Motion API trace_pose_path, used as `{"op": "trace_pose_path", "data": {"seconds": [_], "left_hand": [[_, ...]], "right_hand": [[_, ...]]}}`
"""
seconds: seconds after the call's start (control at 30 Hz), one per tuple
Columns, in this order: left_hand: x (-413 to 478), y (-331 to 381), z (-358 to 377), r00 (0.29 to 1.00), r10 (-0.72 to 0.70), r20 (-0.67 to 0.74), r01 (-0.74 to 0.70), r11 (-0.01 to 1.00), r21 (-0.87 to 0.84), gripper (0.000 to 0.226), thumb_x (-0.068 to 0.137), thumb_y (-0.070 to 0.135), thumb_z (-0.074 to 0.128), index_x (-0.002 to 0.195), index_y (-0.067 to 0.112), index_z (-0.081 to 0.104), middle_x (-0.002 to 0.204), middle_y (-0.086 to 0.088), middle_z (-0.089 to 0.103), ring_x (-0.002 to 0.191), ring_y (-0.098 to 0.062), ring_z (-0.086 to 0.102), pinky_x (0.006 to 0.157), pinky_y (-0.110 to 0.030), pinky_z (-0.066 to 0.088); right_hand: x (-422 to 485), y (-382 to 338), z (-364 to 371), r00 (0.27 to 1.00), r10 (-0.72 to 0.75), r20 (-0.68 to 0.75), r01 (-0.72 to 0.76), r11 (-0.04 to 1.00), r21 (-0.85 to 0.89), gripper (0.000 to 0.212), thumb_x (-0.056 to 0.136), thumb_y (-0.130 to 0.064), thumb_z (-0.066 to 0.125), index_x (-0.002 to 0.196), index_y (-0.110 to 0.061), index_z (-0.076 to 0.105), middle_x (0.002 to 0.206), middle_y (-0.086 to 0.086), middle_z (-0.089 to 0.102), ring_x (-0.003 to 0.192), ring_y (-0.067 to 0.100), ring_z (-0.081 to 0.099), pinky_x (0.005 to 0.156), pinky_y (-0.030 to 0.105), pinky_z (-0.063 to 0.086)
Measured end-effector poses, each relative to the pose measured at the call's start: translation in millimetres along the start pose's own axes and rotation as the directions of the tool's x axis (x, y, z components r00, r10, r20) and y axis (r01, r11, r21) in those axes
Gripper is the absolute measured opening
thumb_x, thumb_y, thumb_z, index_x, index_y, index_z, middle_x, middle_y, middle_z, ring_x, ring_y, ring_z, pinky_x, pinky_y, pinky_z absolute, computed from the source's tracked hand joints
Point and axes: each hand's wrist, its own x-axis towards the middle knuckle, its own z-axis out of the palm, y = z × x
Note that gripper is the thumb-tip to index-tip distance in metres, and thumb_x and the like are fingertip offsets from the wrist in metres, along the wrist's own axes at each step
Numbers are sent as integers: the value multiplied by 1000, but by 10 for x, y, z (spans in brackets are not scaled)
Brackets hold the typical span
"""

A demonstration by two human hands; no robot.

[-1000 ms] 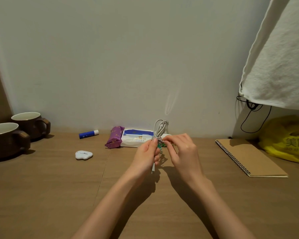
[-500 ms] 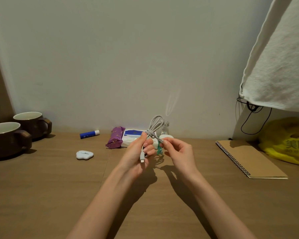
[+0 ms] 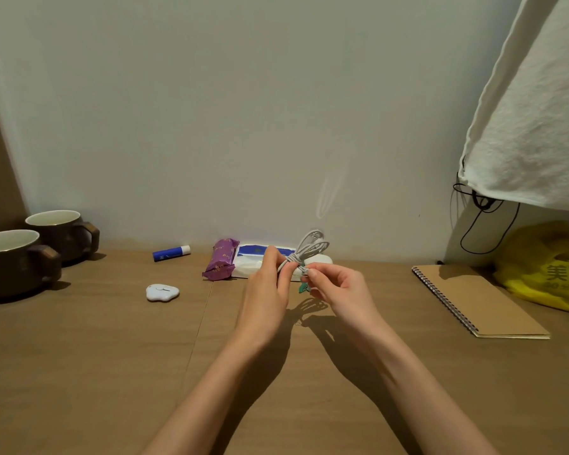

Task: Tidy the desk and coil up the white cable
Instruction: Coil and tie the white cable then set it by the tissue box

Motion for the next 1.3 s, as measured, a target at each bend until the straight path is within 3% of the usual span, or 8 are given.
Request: {"op": "trace_pose_path", "data": {"seconds": [0.4,0.63,0.77,0.87,0.97,1.07,1.17,1.3], "left_hand": [[-21,-73,53,982,161,101,-167,984,57,11,100,25,34,98,19,43,94,2,52,85,-16,49,72,-30,43],[20,-103,-2,984,165,-65,-160,985,67,11,93,17,55,102,16,61,97,5,61,90,-7,57,75,-22,49],[25,-113,-26,996,59,-74,-59,998,0,11,90,19,60,101,18,60,95,11,63,90,-1,61,73,-13,51],[53,-140,-47,999,-35,-34,33,997,-67,11,89,20,61,100,18,60,92,14,62,88,4,59,69,-11,49],[84,-183,-83,992,-104,64,112,985,-130,13,88,20,62,100,15,61,95,11,64,95,-3,60,80,-21,51],[97,-185,-121,976,-148,162,173,973,-152,15,89,18,61,102,13,60,102,4,65,100,-9,60,84,-26,50],[102,-162,-169,957,-189,221,224,963,-148,13,90,20,58,102,14,59,103,5,63,98,-7,57,84,-27,49],[118,-209,-282,901,-227,370,305,938,-166,9,92,26,55,99,21,59,93,9,65,93,-11,60,83,-30,52]], "right_hand": [[-6,-19,-51,967,251,-36,-239,949,203,10,86,-18,68,93,-15,75,88,3,76,84,13,62,74,24,47],[-4,-29,-103,945,317,86,-328,904,275,22,81,-13,72,103,-10,74,94,1,75,87,11,60,74,22,47],[-23,-44,-125,976,212,54,-218,967,135,19,84,-11,70,101,-16,75,96,-1,76,91,8,65,79,20,51],[-46,-38,-115,992,-98,-86,81,980,-180,18,81,-11,73,91,-25,75,90,-8,75,88,5,69,77,16,55],[-57,16,-127,923,-383,-28,325,817,-477,27,78,-8,76,99,-25,74,95,-14,71,87,2,65,77,11,51],[6,101,-156,820,-552,151,477,514,-713,47,71,-5,80,113,-22,68,112,-9,66,103,6,52,85,19,49],[62,162,-197,812,-526,255,481,354,-802,70,66,-8,83,129,-24,58,134,0,56,123,16,40,94,36,46],[76,222,-220,833,-438,339,467,227,-854,86,67,-13,84,140,-32,42,145,3,45,136,23,36,105,39,36]]}}
